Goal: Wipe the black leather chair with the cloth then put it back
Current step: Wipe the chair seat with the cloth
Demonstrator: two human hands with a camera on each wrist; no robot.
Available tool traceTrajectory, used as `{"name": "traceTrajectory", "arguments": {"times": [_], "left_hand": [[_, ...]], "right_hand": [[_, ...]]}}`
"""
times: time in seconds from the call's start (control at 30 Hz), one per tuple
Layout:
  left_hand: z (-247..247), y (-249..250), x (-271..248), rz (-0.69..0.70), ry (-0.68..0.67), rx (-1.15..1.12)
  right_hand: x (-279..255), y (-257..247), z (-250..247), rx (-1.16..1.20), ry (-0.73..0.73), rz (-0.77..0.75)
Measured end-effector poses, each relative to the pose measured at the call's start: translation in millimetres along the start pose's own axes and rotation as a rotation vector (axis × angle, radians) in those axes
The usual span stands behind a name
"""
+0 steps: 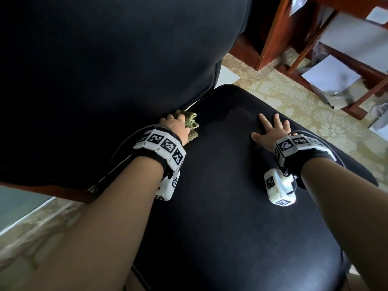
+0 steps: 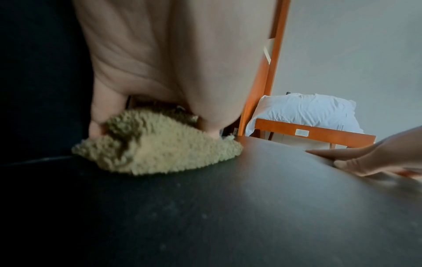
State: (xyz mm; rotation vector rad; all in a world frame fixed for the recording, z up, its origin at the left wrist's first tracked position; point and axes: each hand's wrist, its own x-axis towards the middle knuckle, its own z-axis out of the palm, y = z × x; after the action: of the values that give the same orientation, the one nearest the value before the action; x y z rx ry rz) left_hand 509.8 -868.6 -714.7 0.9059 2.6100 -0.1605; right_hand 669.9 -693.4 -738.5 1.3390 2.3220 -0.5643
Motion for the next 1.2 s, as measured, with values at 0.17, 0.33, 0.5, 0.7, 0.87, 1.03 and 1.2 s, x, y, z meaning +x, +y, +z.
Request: {"name": "traceTrajectory", "arguments": {"times": [0.17,0.33,0.5,0.7,0.87,1.03,1.2], "left_hand": [[-10.6,16.8,22.3,-0.003,-0.042,0.054],[-22.1,59.0,57.5,0.134,-0.018,-0.022],[-27.9,105.1,82.4,0.272,0.042,-0.115],[-21.2,110.4,95.1,0.193,0.052,-0.112],[-24.8,96.0,81.2,0.079,0.062,-0.054],[-12.8,67.8,57.6,0.079,0.109,0.019],[-8.2,45.0,34.9,0.029,0.084,0.008]], "right_hand": [[2.2,0.9,2.2,-0.009,-0.001,0.0],[2.4,2.3,2.2,-0.011,0.012,0.003],[5.0,4.0,7.8,0.01,0.028,-0.005],[6.8,3.4,6.3,0.033,0.005,-0.004],[4.5,2.2,5.5,0.047,0.011,0.001],[3.9,2.2,4.2,0.028,0.018,-0.004],[2.8,0.6,2.4,0.024,0.025,-0.008]]}}
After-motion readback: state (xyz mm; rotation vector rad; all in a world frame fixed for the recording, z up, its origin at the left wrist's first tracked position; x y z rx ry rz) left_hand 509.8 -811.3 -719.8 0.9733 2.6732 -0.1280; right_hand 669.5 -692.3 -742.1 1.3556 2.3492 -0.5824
